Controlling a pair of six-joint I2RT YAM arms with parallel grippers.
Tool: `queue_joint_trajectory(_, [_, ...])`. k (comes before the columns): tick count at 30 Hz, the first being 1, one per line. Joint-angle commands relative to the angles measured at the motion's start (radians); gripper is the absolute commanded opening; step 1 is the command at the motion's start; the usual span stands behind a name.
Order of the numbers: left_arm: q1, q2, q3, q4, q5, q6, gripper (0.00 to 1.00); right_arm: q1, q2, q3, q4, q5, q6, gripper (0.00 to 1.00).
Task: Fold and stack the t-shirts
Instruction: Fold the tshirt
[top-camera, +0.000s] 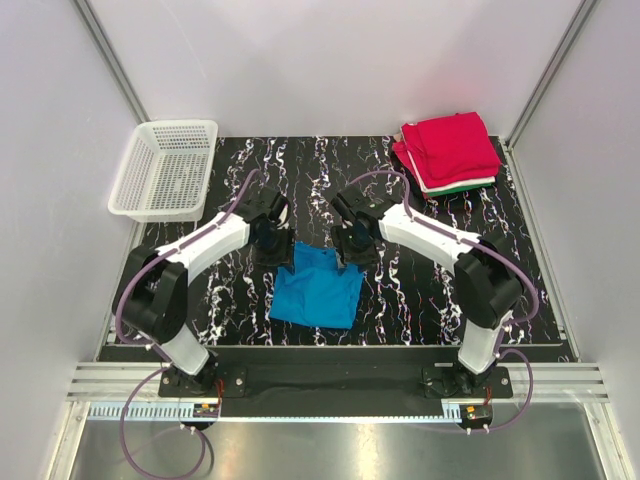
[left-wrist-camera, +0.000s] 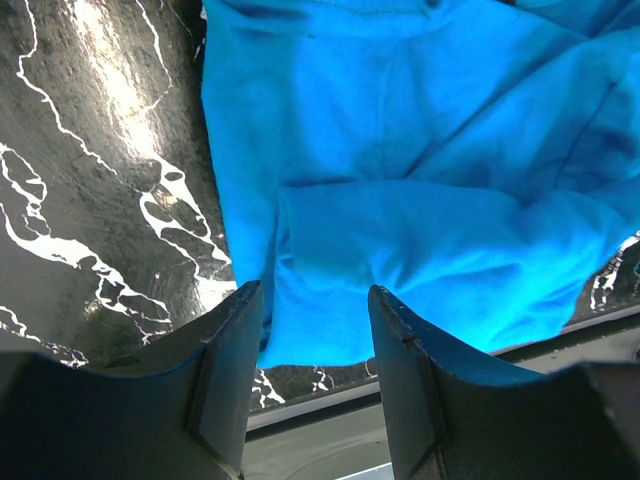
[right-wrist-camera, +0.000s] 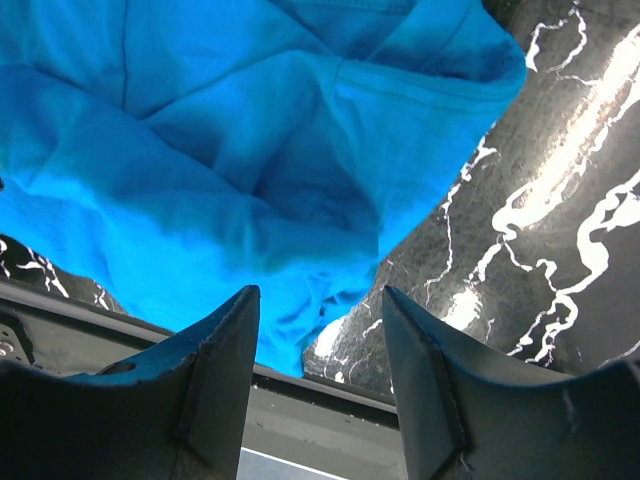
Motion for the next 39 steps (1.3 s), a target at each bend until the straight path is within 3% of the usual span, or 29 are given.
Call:
queue_joint_trajectory(1, [0.01,0.023,0.029,0.037,0.018,0.031,0.5,-0.007,0.024,0.045,0.021,-0.004,-0.018,0.59])
queue_joint_trajectory(13, [0.027,0.069,0.035,0.067,0.05,0.042,0.49,-0.013,0.078,0.064,0.024,-0.015,-0.015,0.59])
queue_joint_trajectory(29, [0.028,0.1,0.037,0.085,0.099,0.036,0.42,-0.021,0.107,0.073,0.04,-0.035,-0.006,0.48])
queue_joint_trajectory(32, [0.03,0.1,0.026,0.094,0.101,0.034,0.39,-0.021,0.11,0.067,0.049,-0.041,-0.003,0.41])
queue_joint_trajectory(33, [0.03,0.099,0.025,0.096,0.101,0.033,0.38,-0.021,0.111,0.068,0.05,-0.041,0.0,0.33])
queue_joint_trajectory(35, [0.03,0.103,0.022,0.102,0.099,0.031,0.33,-0.021,0.114,0.068,0.055,-0.043,0.0,0.27])
queue_joint_trajectory(36, [0.03,0.102,0.02,0.103,0.098,0.03,0.31,-0.022,0.118,0.07,0.054,-0.041,0.0,0.17])
queue_joint_trajectory(39, [0.03,0.103,0.018,0.108,0.099,0.028,0.24,-0.021,0.125,0.074,0.054,-0.041,0.002,0.0])
